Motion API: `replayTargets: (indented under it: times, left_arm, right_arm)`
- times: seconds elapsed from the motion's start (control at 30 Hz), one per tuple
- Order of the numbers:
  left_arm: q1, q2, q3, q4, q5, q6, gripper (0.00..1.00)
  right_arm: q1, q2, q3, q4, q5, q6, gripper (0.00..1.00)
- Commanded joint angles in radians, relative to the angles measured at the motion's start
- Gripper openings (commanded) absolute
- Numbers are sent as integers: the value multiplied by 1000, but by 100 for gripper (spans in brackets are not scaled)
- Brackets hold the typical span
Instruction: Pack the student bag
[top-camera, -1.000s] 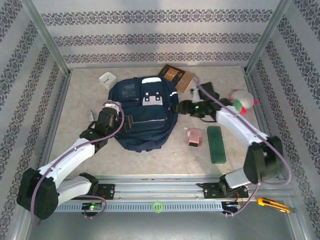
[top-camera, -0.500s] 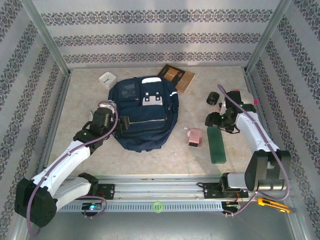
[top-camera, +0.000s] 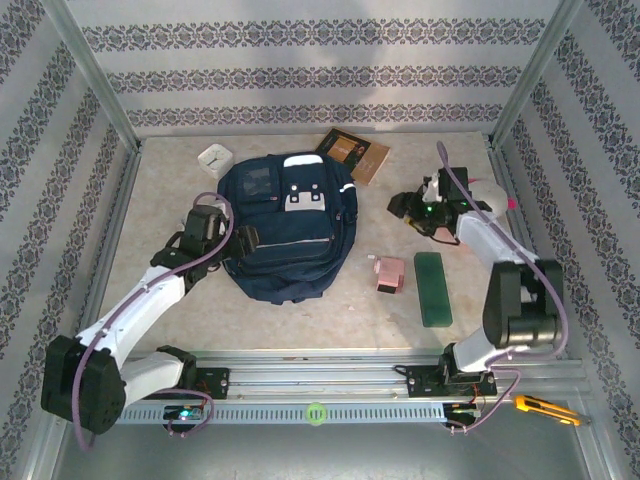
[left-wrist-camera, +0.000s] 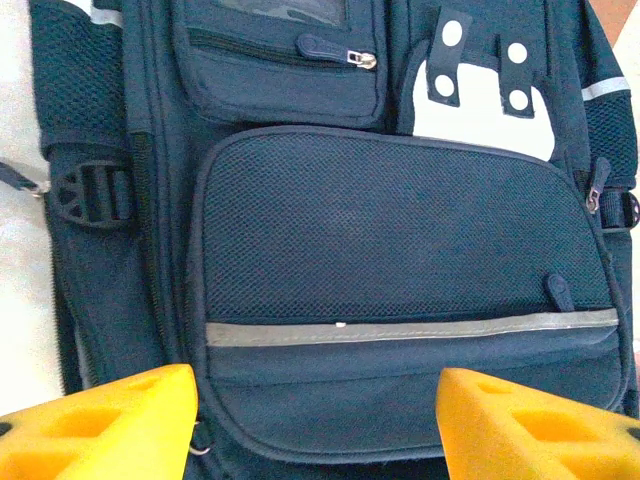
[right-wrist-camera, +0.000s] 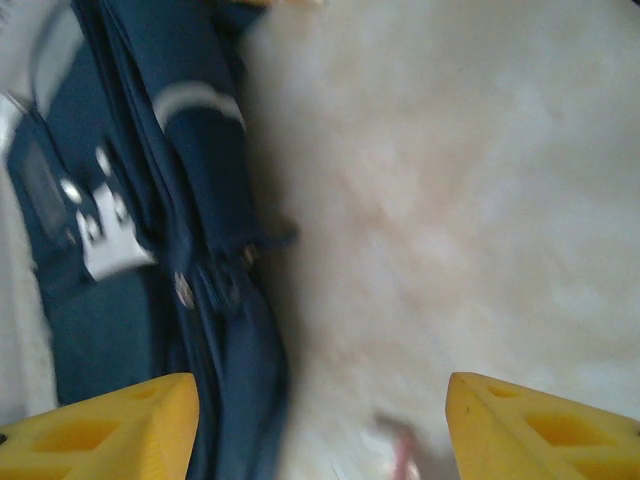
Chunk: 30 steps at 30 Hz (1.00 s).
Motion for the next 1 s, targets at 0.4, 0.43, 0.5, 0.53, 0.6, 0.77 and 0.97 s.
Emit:
replayTargets:
  times: [0.4,0.43,0.5,0.53,0.6,0.77,0.97]
  left_arm:
    - [19,84,110,82,39,16,64]
    - [21,86,113,82,39,16,64]
    - [23,90,117,79,37,16,64]
    - [25,92,120,82,37,16,64]
    - [26,97,123,80,35,17,64]
    - [30,111,139,71,32,22,64]
    - [34,121,140,66,24,25,64]
  right_arm:
    - [17,571,420,538,115,313,64]
    - [17,602,446,551,111,321,64]
    - [18,652,493,557,112,330,63]
    - [18,677,516,557,111,335,63]
    - [21,715,553,556,105,344,63]
    - [23,790,629,557,107,366,62]
    - [25,862,729,555,63,382,61]
